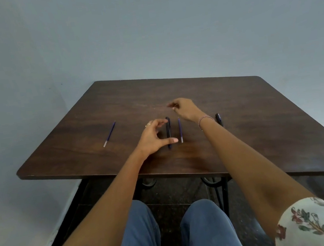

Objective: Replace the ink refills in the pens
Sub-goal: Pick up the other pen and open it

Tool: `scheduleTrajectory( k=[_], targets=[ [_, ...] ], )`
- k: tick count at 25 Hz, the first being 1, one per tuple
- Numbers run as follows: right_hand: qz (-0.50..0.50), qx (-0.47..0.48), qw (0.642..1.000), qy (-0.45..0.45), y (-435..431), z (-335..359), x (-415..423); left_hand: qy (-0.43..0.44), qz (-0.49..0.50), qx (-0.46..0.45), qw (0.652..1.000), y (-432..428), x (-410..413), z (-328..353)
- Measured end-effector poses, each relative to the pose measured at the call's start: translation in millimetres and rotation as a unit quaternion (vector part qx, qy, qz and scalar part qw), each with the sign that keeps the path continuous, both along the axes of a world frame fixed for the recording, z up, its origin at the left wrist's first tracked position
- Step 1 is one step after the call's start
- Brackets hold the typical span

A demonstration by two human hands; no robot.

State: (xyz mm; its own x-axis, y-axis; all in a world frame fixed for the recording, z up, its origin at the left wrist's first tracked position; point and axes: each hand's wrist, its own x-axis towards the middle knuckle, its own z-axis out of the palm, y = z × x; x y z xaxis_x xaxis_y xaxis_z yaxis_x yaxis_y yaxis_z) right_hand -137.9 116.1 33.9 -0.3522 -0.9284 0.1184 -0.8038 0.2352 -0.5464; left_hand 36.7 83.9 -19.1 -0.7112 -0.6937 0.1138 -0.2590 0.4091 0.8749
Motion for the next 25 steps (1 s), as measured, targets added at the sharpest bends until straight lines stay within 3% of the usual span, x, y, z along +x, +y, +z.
scheduleTrajectory(
  k=[5, 11, 15, 18, 20, 22, 23, 25],
  targets=[
    [0.038, 0.118, 0.988, 0.087, -12.0, -11.4, 16.6, -0.071, -0.090, -0.036, 0.993, -6.9, 4.3, 0.0],
    [0.013, 0.104, 0.988, 0.118, -21.7, -13.6, 14.3, 0.014, -0.039, 0.000, 0.999, -6.9, 9.1, -3.5],
    [-0.019, -0.040, 0.999, -0.022, -16.8, -9.2, 11.6, 0.078, -0.021, 0.095, 0.992, -7.1, 12.6, -1.7],
    [-0.064, -0.153, 0.975, -0.148, -8.3, -6.9, 11.0, 0.089, -0.031, 0.109, 0.990, -6.9, 14.8, -3.0],
    [-0.087, -0.215, 0.939, -0.253, -2.8, -5.9, 17.6, 0.130, -0.037, 0.133, 0.982, -8.3, 16.2, -4.7],
    [-0.118, -0.272, 0.869, -0.397, 0.8, -9.0, 30.9, 0.168, -0.033, 0.151, 0.973, -10.4, 17.2, -5.5],
    [-0.131, -0.290, 0.839, -0.442, 2.4, -14.2, 39.9, 0.179, -0.031, 0.155, 0.971, -11.5, 17.3, -5.3],
    [-0.152, -0.298, 0.816, -0.471, 4.0, -30.8, 60.3, 0.183, -0.026, 0.154, 0.971, -13.6, 17.9, -5.4]
  ],
)
